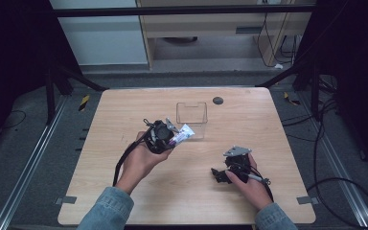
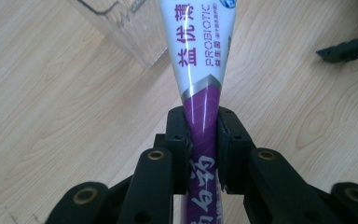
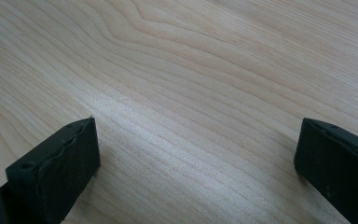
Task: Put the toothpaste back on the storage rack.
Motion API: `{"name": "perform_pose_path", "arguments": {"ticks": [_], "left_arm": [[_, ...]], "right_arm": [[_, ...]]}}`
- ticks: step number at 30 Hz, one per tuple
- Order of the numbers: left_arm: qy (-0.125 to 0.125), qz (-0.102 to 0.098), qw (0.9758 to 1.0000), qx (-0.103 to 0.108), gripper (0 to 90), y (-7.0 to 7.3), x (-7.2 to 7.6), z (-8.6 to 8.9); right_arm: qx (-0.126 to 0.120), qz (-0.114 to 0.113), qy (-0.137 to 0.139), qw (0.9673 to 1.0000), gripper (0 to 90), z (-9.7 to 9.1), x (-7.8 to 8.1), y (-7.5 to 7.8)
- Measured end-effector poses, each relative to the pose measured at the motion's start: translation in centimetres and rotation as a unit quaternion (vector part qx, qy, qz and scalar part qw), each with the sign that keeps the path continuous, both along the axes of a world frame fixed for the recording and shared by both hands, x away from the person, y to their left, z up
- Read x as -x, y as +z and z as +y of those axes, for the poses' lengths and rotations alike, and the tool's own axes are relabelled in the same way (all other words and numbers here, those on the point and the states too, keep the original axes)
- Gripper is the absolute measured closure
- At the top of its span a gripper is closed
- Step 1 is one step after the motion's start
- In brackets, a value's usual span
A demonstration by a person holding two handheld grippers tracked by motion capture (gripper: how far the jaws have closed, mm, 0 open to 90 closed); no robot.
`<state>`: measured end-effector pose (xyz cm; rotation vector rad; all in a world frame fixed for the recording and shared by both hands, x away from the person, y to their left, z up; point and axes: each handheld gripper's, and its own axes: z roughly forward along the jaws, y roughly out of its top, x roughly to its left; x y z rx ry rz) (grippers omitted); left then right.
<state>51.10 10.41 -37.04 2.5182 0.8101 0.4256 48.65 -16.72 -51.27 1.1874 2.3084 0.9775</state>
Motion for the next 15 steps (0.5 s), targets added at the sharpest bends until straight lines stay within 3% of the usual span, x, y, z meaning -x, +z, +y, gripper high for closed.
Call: {"name": "perform_pose_path", "arguments": {"ticks": [13, 15], "left_arm": [[0.008, -0.028, 0.9991, 0.032, 76.6, 1.9, -0.3, -0.9], [0.008, -0.033, 0.9984, 0.046, 76.6, 2.7, -0.4, -1.1]], "right_arm": [[-0.001, 0.001, -0.001, 1.0, 0.4, 0.0, 0.0, 0.0], [0.001, -0.001, 0.001, 1.0, 0.4, 0.0, 0.0, 0.0]]}}
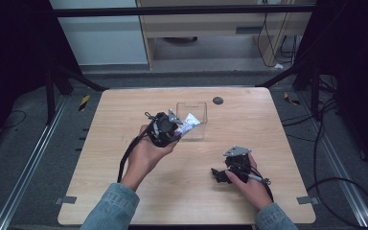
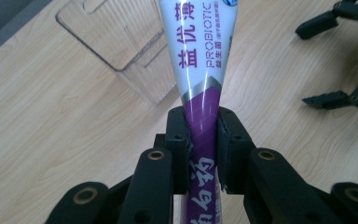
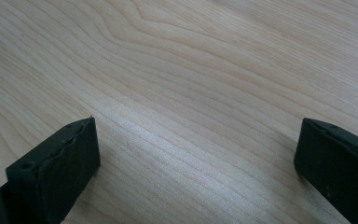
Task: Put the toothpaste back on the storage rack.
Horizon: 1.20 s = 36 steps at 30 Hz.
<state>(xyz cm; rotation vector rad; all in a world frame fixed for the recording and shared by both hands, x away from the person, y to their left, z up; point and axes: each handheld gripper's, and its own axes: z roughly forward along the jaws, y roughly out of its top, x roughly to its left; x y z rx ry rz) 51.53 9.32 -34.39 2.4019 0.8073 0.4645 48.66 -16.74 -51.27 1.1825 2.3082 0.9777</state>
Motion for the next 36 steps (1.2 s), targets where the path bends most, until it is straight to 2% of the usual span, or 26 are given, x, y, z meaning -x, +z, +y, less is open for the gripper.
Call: {"name": "perform_pose_path", "arguments": {"ticks": [6, 9, 17, 23, 29, 36], "left_arm": [[0.004, -0.019, 0.9997, 0.014, 76.6, 1.6, -0.3, -0.4], [0.004, -0.022, 0.9997, 0.01, 76.6, 2.2, -0.7, -0.6], [0.018, -0.023, 0.999, 0.033, 76.7, 3.2, -1.9, -0.9], [0.018, -0.032, 0.999, 0.028, 76.7, 4.3, -2.5, -1.4], [0.019, -0.032, 0.9989, 0.027, 76.7, 4.7, -3.1, -1.7], [0.017, -0.038, 0.9987, 0.027, 76.7, 5.2, -4.6, -2.8]], "right_arm": [[0.001, -0.001, 0.001, 1.0, 0.4, 0.0, 0.0, 0.0], [0.001, 0.0, 0.0, 1.0, 0.4, 0.0, 0.0, 0.0], [0.001, 0.001, 0.0, 1.0, 0.4, 0.0, 0.0, 0.0], [0.001, 0.002, 0.003, 1.0, 0.4, 0.0, 0.0, 0.0], [0.001, 0.002, 0.003, 1.0, 0.4, 0.0, 0.0, 0.0], [0.0, 0.003, 0.003, 1.0, 0.4, 0.0, 0.0, 0.0]]}}
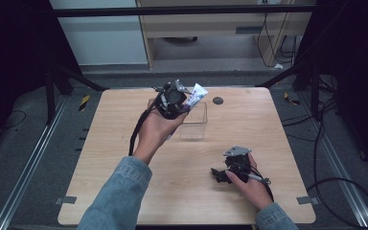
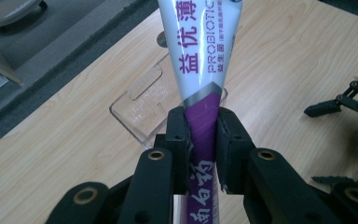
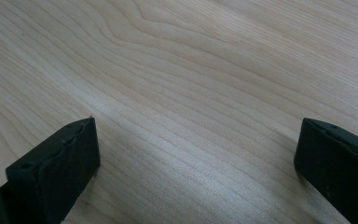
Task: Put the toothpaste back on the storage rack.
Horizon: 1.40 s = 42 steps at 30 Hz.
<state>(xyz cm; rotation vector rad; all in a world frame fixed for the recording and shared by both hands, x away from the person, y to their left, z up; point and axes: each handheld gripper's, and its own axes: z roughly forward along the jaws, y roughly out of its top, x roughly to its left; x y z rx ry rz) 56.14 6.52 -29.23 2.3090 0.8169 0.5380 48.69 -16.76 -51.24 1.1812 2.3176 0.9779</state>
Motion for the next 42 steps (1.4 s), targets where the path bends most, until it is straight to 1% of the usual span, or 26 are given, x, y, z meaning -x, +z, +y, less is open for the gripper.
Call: {"name": "perform_pose_path", "arguments": {"ticks": [7, 8, 9, 10, 11, 14, 16, 17, 18, 20, 21, 22, 23, 24, 30, 34, 42], "left_arm": [[0.01, 0.005, 0.9999, -0.002, 76.7, -0.6, -1.4, -0.6], [0.012, 0.005, 0.9999, 0.0, 76.7, -0.7, -1.6, -0.6], [0.016, 0.006, 0.9998, 0.013, 76.7, -0.8, -1.9, -0.6], [0.016, 0.006, 0.9998, 0.013, 76.7, -0.8, -1.9, -0.6], [0.019, 0.005, 0.9997, 0.017, 76.7, -0.9, -2.1, -0.5], [0.033, -0.003, 0.9993, 0.02, 76.7, -1.3, -2.8, -0.6], [0.037, -0.005, 0.9991, 0.021, 76.7, -1.4, -3.0, -0.6], [0.046, -0.008, 0.9986, 0.026, 76.7, -1.7, -3.4, -0.5], [0.049, -0.01, 0.9984, 0.026, 76.7, -1.8, -3.6, -0.5], [0.057, -0.011, 0.9981, 0.021, 76.7, -2.1, -4.0, -0.6], [0.057, -0.011, 0.9981, 0.021, 76.7, -2.1, -4.0, -0.6], [0.063, -0.01, 0.9977, 0.021, 76.7, -2.3, -4.3, -0.7], [0.064, -0.01, 0.9976, 0.026, 76.7, -2.4, -4.6, -0.8], [0.065, -0.014, 0.9973, 0.03, 76.7, -2.5, -4.8, -0.8], [0.067, -0.024, 0.9965, 0.042, 76.7, -2.4, -5.2, -1.0], [0.072, -0.034, 0.9961, 0.04, 76.7, -2.3, -5.3, -1.3], [0.065, -0.038, 0.9961, 0.047, 76.8, -1.6, -4.5, -2.2]], "right_arm": [[0.002, -0.001, 0.001, 1.0, 0.4, 0.0, 0.0, 0.0], [0.001, 0.0, 0.0, 1.0, 0.4, 0.0, 0.0, 0.0], [0.001, -0.001, 0.0, 1.0, 0.4, 0.0, 0.0, 0.0], [0.001, -0.001, 0.0, 1.0, 0.4, 0.0, 0.0, 0.0], [0.001, -0.002, 0.0, 1.0, 0.4, 0.0, 0.0, 0.0], [0.001, -0.001, 0.0, 1.0, 0.4, 0.0, 0.0, 0.0], [0.002, -0.002, 0.001, 1.0, 0.4, 0.0, 0.0, 0.0], [0.002, -0.002, 0.001, 1.0, 0.4, 0.0, 0.0, 0.0], [0.002, -0.001, 0.0, 1.0, 0.4, 0.0, 0.0, 0.0], [0.002, -0.004, 0.002, 1.0, 0.4, -0.1, 0.0, 0.0], [0.002, -0.004, 0.002, 1.0, 0.4, -0.1, 0.0, 0.0], [0.001, -0.002, 0.002, 1.0, 0.4, -0.1, 0.0, 0.0], [0.003, -0.003, 0.003, 1.0, 0.4, -0.1, 0.0, 0.0], [0.003, -0.001, 0.003, 1.0, 0.4, -0.1, 0.0, 0.0], [0.001, 0.0, 0.003, 1.0, 0.4, -0.1, 0.0, 0.0], [0.0, -0.002, -0.001, 1.0, 0.4, 0.1, 0.0, 0.0], [0.0, -0.002, 0.001, 1.0, 0.4, 0.0, -0.1, 0.0]]}}
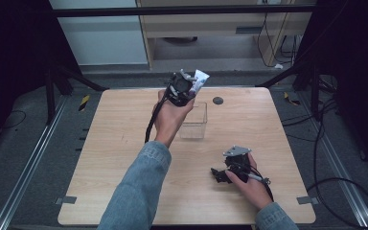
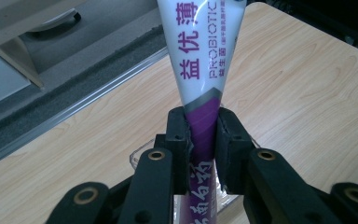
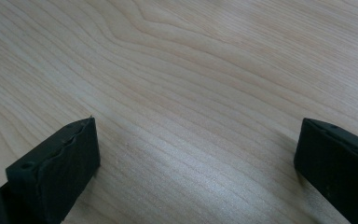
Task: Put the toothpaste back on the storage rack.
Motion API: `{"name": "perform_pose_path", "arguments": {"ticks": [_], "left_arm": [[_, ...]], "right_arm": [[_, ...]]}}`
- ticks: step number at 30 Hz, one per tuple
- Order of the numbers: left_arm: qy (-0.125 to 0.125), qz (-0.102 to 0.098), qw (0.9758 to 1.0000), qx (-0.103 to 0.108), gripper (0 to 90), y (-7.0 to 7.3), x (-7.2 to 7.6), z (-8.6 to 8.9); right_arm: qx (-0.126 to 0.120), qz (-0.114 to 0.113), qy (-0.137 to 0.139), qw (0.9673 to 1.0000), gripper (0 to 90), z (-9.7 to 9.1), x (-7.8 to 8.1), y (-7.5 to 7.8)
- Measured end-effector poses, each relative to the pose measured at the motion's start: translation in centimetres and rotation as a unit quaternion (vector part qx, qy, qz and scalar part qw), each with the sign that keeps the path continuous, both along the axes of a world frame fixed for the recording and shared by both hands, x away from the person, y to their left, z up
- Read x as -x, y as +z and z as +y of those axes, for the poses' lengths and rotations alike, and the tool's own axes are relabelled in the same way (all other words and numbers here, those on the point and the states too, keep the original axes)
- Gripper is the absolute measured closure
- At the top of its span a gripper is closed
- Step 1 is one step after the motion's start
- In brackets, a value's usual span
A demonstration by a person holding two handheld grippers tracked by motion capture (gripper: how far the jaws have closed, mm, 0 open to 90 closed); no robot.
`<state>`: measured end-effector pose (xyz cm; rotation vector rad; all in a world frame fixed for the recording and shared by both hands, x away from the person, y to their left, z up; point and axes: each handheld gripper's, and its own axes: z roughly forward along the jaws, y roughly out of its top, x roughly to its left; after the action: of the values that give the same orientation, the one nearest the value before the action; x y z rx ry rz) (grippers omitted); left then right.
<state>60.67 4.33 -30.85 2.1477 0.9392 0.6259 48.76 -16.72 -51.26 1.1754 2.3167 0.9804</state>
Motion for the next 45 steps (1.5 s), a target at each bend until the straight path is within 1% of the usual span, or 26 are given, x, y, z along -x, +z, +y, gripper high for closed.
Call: {"name": "perform_pose_path", "arguments": {"ticks": [5, 7, 10, 12, 14, 15, 16, 17, 22, 23, 26, 27, 31, 34, 37, 41, 45], "left_arm": [[-0.009, -0.01, 0.9999, 0.005, 76.8, 0.8, 0.2, -0.6], [-0.011, -0.015, 0.9998, 0.008, 76.8, 0.9, -0.1, -1.1], [-0.011, -0.016, 0.9997, 0.012, 76.8, 0.9, -0.4, -1.3], [-0.011, -0.019, 0.9996, 0.015, 76.7, 0.5, -0.9, -1.5], [-0.011, -0.018, 0.9996, 0.017, 76.7, 0.3, -1.1, -1.4], [-0.01, -0.018, 0.9994, 0.027, 76.7, -0.1, -1.4, -1.4], [-0.01, -0.018, 0.9994, 0.027, 76.7, -0.1, -1.4, -1.4], [-0.008, -0.021, 0.9993, 0.031, 76.7, -0.4, -1.7, -1.4], [-0.01, -0.028, 0.9989, 0.035, 76.7, -0.5, -1.9, -1.6], [-0.012, -0.033, 0.9987, 0.038, 76.7, -0.6, -1.9, -1.7], [-0.013, -0.034, 0.9984, 0.042, 76.7, -0.8, -2.0, -1.9], [-0.016, -0.037, 0.9986, 0.035, 76.7, -1.0, -1.9, -2.1], [-0.018, -0.043, 0.9985, 0.029, 76.7, -1.2, -1.9, -2.5], [-0.021, -0.045, 0.9983, 0.029, 76.6, -1.4, -2.0, -2.6], [-0.028, -0.044, 0.9981, 0.034, 76.6, -1.7, -2.0, -2.6], [-0.028, -0.042, 0.9982, 0.031, 76.6, -2.3, -2.0, -2.3], [-0.026, -0.039, 0.9983, 0.033, 76.6, -2.7, -2.1, -2.2]], "right_arm": [[0.001, 0.0, -0.001, 1.0, 0.4, 0.0, 0.0, 0.0], [0.0, 0.0, 0.0, 1.0, 0.4, 0.0, 0.0, 0.0], [0.0, 0.0, 0.0, 1.0, 0.4, 0.0, 0.0, 0.0], [0.0, 0.0, 0.0, 1.0, 0.4, 0.0, 0.0, 0.0], [0.001, 0.0, 0.0, 1.0, 0.4, 0.0, 0.0, 0.0], [0.0, 0.0, 0.001, 1.0, 0.4, 0.0, 0.0, 0.0], [0.0, 0.0, 0.001, 1.0, 0.4, 0.0, 0.0, 0.0], [0.0, -0.001, 0.001, 1.0, 0.4, 0.0, 0.0, 0.0], [0.0, -0.001, 0.001, 1.0, 0.4, 0.0, 0.0, 0.0], [0.0, -0.001, 0.001, 1.0, 0.4, 0.0, 0.0, 0.0], [0.0, -0.001, 0.001, 1.0, 0.4, 0.0, 0.0, 0.0], [0.001, 0.0, 0.0, 1.0, 0.4, 0.0, 0.0, 0.0], [0.0, 0.0, 0.0, 1.0, 0.4, 0.0, 0.0, 0.0], [0.0, 0.0, 0.0, 1.0, 0.4, 0.0, 0.0, 0.0], [0.0, 0.0, 0.0, 1.0, 0.4, 0.0, 0.0, 0.0], [-0.001, 0.0, 0.0, 1.0, 0.4, 0.0, 0.0, 0.0], [0.001, -0.001, 0.001, 1.0, 0.4, 0.0, 0.0, 0.0]]}}
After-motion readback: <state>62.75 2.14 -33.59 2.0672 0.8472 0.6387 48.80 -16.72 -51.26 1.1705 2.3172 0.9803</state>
